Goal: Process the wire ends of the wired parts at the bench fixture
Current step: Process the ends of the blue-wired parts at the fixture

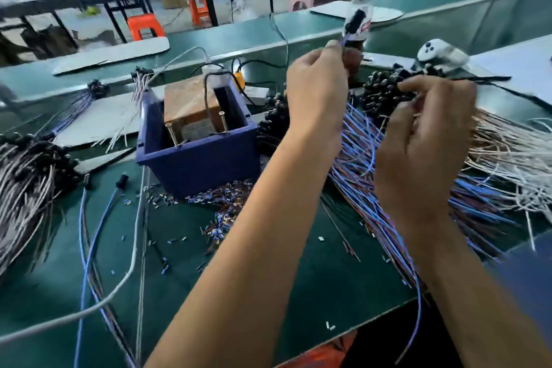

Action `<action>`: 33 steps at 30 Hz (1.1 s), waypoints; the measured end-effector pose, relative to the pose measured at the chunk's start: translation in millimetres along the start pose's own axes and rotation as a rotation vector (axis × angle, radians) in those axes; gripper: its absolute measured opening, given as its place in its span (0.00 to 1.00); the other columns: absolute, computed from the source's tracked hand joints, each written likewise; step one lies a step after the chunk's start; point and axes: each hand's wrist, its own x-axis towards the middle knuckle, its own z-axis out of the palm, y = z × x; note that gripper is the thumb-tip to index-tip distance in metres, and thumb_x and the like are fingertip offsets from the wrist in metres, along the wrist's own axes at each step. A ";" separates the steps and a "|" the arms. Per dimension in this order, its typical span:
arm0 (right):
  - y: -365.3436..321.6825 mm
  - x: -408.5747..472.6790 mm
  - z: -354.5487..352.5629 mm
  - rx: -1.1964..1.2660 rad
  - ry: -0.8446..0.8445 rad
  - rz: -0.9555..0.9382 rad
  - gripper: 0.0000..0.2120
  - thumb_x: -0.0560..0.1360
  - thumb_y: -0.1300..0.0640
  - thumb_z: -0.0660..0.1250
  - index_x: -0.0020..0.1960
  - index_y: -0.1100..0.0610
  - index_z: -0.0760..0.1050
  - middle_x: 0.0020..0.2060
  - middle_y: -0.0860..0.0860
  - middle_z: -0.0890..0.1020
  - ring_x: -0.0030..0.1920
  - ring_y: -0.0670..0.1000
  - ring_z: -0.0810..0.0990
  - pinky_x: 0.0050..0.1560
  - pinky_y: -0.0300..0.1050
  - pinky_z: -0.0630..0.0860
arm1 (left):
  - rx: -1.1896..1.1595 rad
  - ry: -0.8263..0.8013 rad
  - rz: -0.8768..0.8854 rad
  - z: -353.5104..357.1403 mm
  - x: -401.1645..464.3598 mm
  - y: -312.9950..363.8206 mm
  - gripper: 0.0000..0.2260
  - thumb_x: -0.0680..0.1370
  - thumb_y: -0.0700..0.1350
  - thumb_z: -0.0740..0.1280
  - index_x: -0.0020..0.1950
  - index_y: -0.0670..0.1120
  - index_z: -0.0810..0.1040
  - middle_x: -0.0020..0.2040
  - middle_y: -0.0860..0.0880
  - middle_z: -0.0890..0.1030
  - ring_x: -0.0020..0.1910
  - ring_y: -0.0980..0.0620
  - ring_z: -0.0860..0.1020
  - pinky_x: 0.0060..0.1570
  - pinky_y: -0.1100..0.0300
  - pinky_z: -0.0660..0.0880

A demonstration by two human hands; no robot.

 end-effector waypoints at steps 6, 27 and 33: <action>0.2 18.7 -33.1 0.198 -0.413 -0.045 0.15 0.87 0.50 0.56 0.60 0.57 0.78 0.37 0.49 0.83 0.38 0.52 0.82 0.45 0.56 0.77 | -0.745 -0.115 -0.099 37.6 14.6 25.9 0.09 0.87 0.38 0.56 0.51 0.41 0.73 0.35 0.48 0.68 0.28 0.56 0.64 0.24 0.67 0.62; 18.7 15.2 -33.7 -0.245 -0.524 0.132 0.14 0.76 0.49 0.76 0.60 0.50 0.82 0.44 0.50 0.82 0.42 0.53 0.78 0.44 0.44 0.71 | 0.920 0.267 0.471 -20.8 63.7 -68.3 0.22 0.83 0.56 0.66 0.32 0.48 0.69 0.28 0.54 0.70 0.27 0.57 0.66 0.28 0.62 0.58; -52.2 -5.8 14.8 -0.281 -0.908 -0.052 0.06 0.77 0.56 0.68 0.53 0.54 0.81 0.38 0.56 0.79 0.43 0.64 0.79 0.38 0.48 0.69 | 0.875 -0.259 0.195 -84.8 22.9 -48.9 0.21 0.84 0.47 0.66 0.33 0.41 0.71 0.30 0.45 0.67 0.31 0.50 0.64 0.34 0.55 0.60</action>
